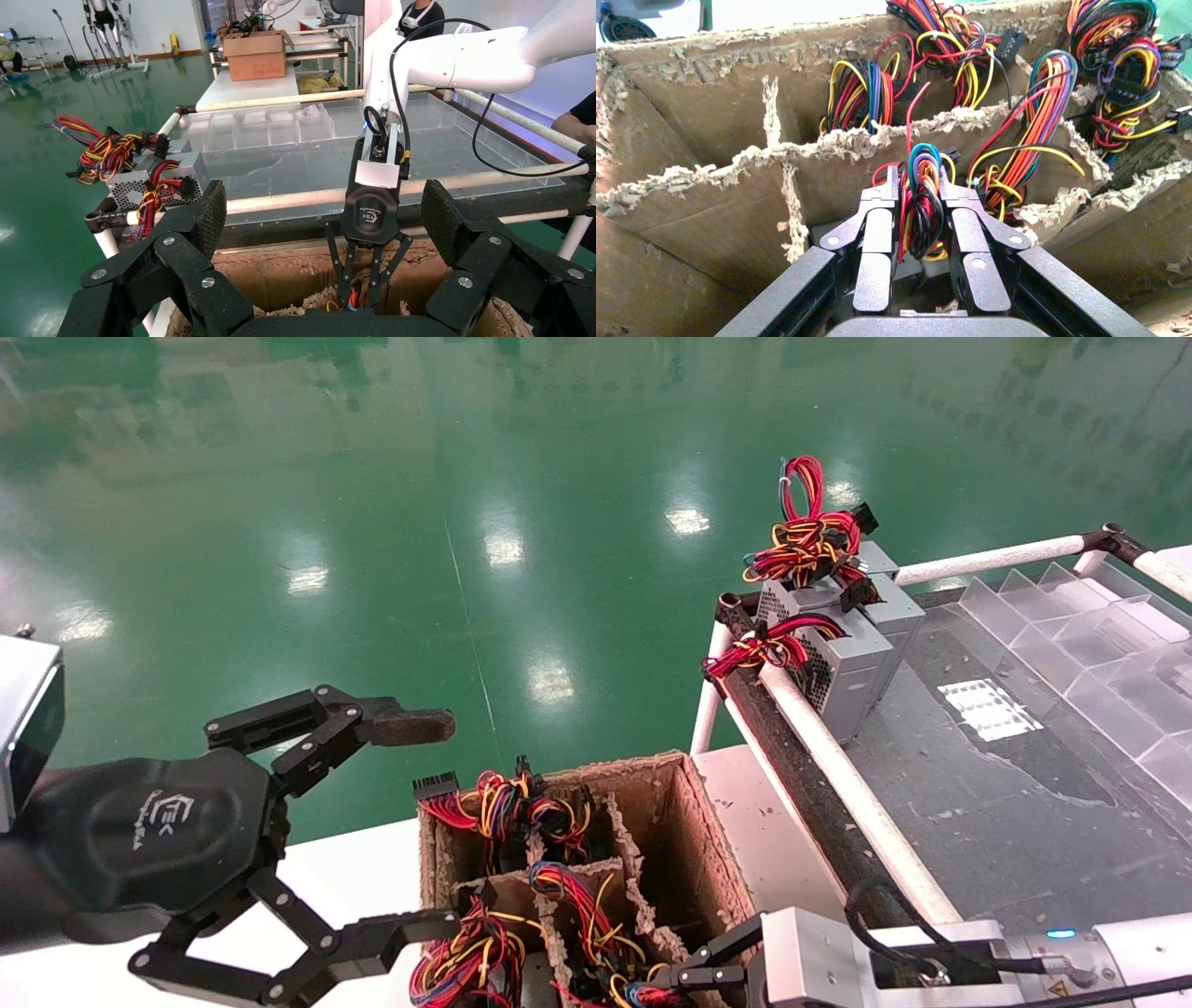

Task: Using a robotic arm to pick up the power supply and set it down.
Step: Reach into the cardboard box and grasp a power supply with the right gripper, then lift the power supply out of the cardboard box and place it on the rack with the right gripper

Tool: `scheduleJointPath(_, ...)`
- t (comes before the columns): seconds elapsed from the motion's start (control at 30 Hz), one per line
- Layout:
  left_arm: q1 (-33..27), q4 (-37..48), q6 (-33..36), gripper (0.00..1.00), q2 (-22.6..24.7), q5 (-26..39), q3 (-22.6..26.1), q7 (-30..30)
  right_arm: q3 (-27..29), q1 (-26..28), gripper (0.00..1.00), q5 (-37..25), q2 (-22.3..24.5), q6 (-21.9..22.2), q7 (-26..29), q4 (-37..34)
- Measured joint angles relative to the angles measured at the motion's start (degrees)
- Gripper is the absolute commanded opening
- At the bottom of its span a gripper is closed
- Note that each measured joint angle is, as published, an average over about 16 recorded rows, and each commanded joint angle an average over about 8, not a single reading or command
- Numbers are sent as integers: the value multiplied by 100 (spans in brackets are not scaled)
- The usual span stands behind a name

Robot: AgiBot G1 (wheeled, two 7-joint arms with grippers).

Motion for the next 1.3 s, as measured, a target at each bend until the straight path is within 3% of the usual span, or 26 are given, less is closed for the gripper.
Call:
scheduleJointPath(0.53, 0, 0, 0, 100, 0, -1, 1, 1, 299, -63, 0, 460, 284, 34, 98, 380)
scheduleJointPath(0.93, -1, 0, -1, 100, -1, -1, 2, 1, 983, 20, 0, 1393, 726, 250, 252, 678)
scheduleJointPath(1.3, -1, 0, -1, 100, -1, -2, 3, 1, 1674, 259, 0, 2163, 968, 684, 270, 436)
